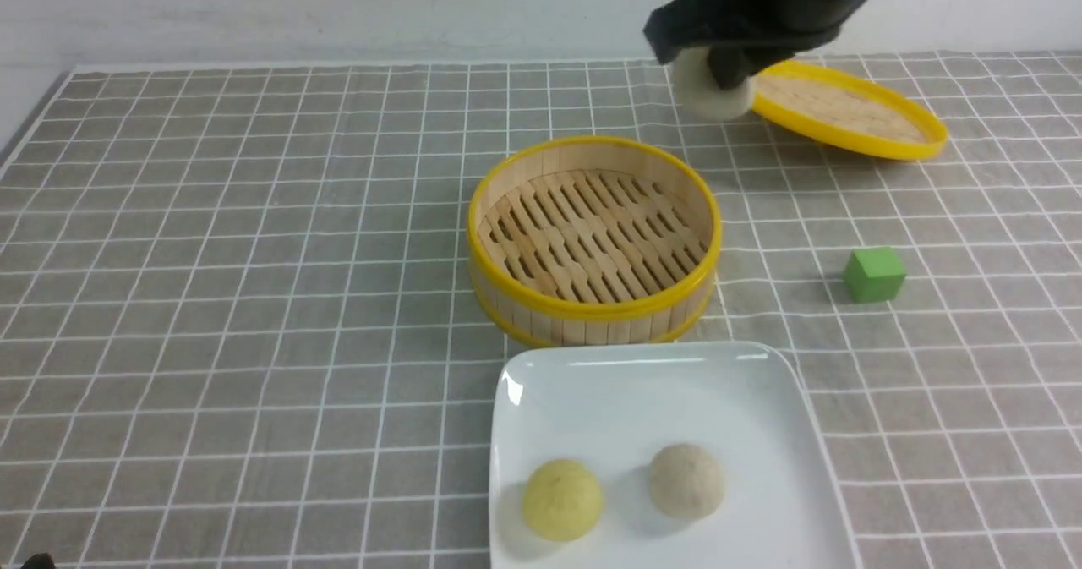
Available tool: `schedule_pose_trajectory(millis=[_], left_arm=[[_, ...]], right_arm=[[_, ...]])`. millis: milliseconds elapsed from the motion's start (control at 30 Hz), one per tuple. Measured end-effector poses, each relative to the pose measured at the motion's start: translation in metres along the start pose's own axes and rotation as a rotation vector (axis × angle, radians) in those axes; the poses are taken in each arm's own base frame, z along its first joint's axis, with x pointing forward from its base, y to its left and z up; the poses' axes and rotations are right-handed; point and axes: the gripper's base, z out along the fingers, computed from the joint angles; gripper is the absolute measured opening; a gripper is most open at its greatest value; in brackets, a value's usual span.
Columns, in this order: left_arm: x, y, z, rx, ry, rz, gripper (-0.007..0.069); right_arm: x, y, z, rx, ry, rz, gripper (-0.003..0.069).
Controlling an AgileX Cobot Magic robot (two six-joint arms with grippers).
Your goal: Put the steamed buns into the plate on the grey tablecloth.
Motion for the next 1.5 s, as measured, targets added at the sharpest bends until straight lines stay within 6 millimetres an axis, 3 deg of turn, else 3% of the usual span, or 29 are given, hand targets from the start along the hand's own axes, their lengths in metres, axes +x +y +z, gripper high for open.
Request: schedule_pose_trajectory(millis=[100, 267, 300, 433, 567, 667, 733, 900, 1033, 1200, 1233, 1267, 1300, 1333, 1367, 1467, 1500], left_arm=[[0.0, 0.0, 0.0, 0.0, 0.0, 0.0, 0.0241], [0.0, 0.0, 0.0, 0.0, 0.0, 0.0, 0.0241], [0.0, 0.0, 0.0, 0.0, 0.0, 0.0, 0.0241], [0.0, 0.0, 0.0, 0.0, 0.0, 0.0, 0.0241], [0.0, 0.0, 0.0, 0.0, 0.0, 0.0, 0.0241], [0.0, 0.0, 0.0, 0.0, 0.0, 0.0, 0.0241], [0.0, 0.0, 0.0, 0.0, 0.0, 0.0, 0.0241], [0.0, 0.0, 0.0, 0.0, 0.0, 0.0, 0.0241], [0.0, 0.0, 0.0, 0.0, 0.0, 0.0, 0.0241], [0.0, 0.0, 0.0, 0.0, 0.0, 0.0, 0.0241], [0.0, 0.0, 0.0, 0.0, 0.0, 0.0, 0.0241], [0.0, 0.0, 0.0, 0.0, 0.0, 0.0, 0.0241], [0.0, 0.0, 0.0, 0.0, 0.0, 0.0, 0.0241], [0.0, 0.0, 0.0, 0.0, 0.0, 0.0, 0.0241], [0.0, 0.0, 0.0, 0.0, 0.0, 0.0, 0.0241], [0.0, 0.0, 0.0, 0.0, 0.0, 0.0, 0.0241], [0.0, 0.0, 0.0, 0.0, 0.0, 0.0, 0.0241]], right_arm=[[0.031, 0.008, -0.006, -0.033, 0.08, -0.001, 0.0022], [0.091, 0.023, 0.041, -0.052, 0.273, -0.009, 0.0022], [0.106, 0.025, 0.06, -0.051, 0.296, -0.001, 0.0023], [0.13, 0.028, 0.102, -0.054, 0.271, 0.019, 0.0035], [0.135, 0.029, 0.14, -0.029, 0.169, -0.001, 0.0072], [0.138, 0.031, 0.158, -0.018, 0.167, 0.042, 0.0123], [0.14, 0.031, 0.164, -0.015, 0.176, 0.063, 0.016], [0.142, 0.032, 0.17, 0.001, 0.198, 0.153, 0.0328], [0.126, 0.029, 0.145, 0.033, 0.215, 0.177, 0.0441], [0.102, 0.02, 0.083, 0.071, 0.24, 0.129, 0.0435], [0.097, 0.015, 0.051, 0.079, 0.241, 0.114, 0.0369], [0.097, 0.015, 0.051, 0.079, 0.241, 0.114, 0.0369], [0.098, 0.012, 0.034, 0.079, 0.243, 0.109, 0.0321], [0.1, 0.007, 0.003, 0.053, 0.204, 0.118, 0.0231], [0.103, 0.006, -0.011, 0.029, 0.185, 0.125, 0.017], [0.125, -0.003, -0.062, -0.059, 0.099, 0.136, 0.0012], [0.136, -0.006, -0.072, -0.073, 0.086, 0.135, -0.0005]])
